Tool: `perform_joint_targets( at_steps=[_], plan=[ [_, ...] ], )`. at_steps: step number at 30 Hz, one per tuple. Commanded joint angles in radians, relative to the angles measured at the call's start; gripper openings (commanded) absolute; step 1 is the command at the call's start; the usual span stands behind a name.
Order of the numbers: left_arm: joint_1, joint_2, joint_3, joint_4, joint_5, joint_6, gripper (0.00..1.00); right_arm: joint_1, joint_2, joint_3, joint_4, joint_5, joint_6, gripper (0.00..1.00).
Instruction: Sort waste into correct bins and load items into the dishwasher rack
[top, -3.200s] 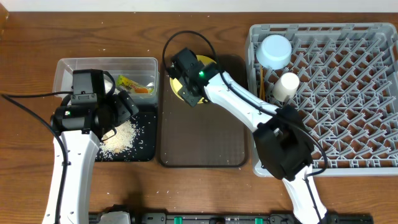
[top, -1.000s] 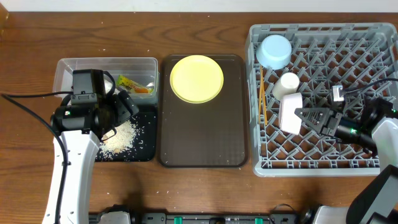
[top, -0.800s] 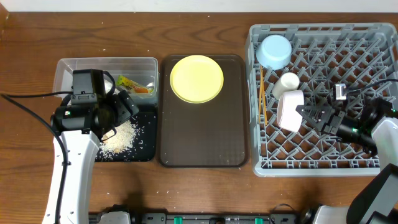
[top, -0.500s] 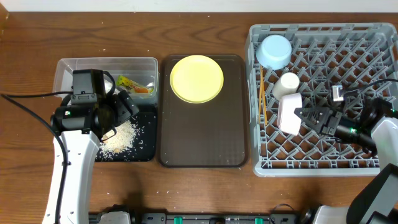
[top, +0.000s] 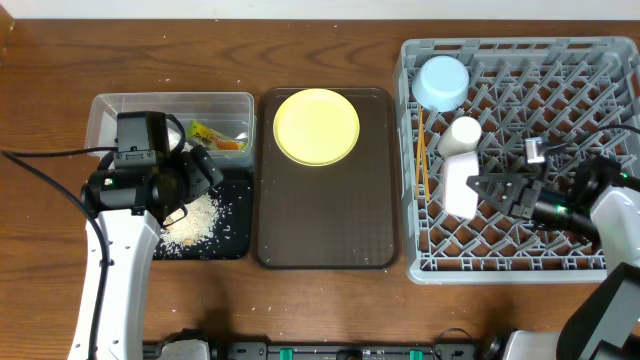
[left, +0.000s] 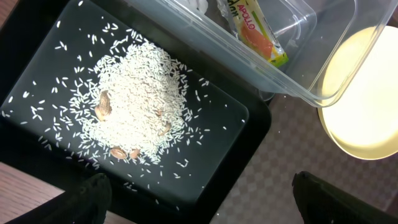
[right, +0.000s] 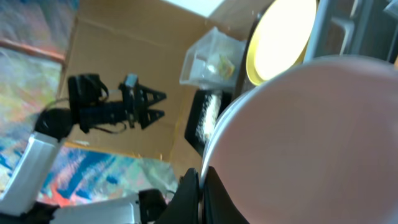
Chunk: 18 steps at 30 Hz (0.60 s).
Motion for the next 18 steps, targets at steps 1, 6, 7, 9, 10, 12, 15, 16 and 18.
perform_joint_targets(
  at_steps=[1,6,7,9,10,12,15,16,18],
  plan=[
    [0.004,0.002,0.014,-0.002,-0.005,0.005,0.96,0.028,0.007,-0.012,-0.001,0.029,0.007,0.01],
    [0.004,0.002,0.014,-0.002,-0.005,0.005,0.96,0.020,0.007,-0.012,-0.001,0.053,0.007,0.01],
    [0.004,0.002,0.014,-0.002,-0.005,0.005,0.96,0.016,0.007,-0.012,-0.001,0.076,0.008,0.01],
    [0.004,0.002,0.014,-0.002,-0.005,0.005,0.96,0.009,0.007,-0.012,-0.001,0.119,0.008,0.01],
    [0.004,0.002,0.014,-0.002,-0.005,0.005,0.96,0.005,0.007,-0.012,-0.002,0.143,0.008,0.01],
    [0.004,0.002,0.014,-0.002,-0.005,0.005,0.96,-0.008,0.007,-0.012,-0.002,0.177,0.011,0.01],
    [0.004,0.002,0.014,-0.002,-0.005,0.005,0.96,-0.036,0.007,-0.011,-0.002,0.221,0.036,0.01],
    [0.004,0.002,0.014,-0.002,-0.005,0.005,0.96,-0.051,0.007,-0.011,-0.002,0.239,0.044,0.01],
    [0.004,0.002,0.014,-0.002,-0.005,0.005,0.96,-0.082,0.007,-0.011,-0.002,0.278,0.063,0.01]
  ],
)
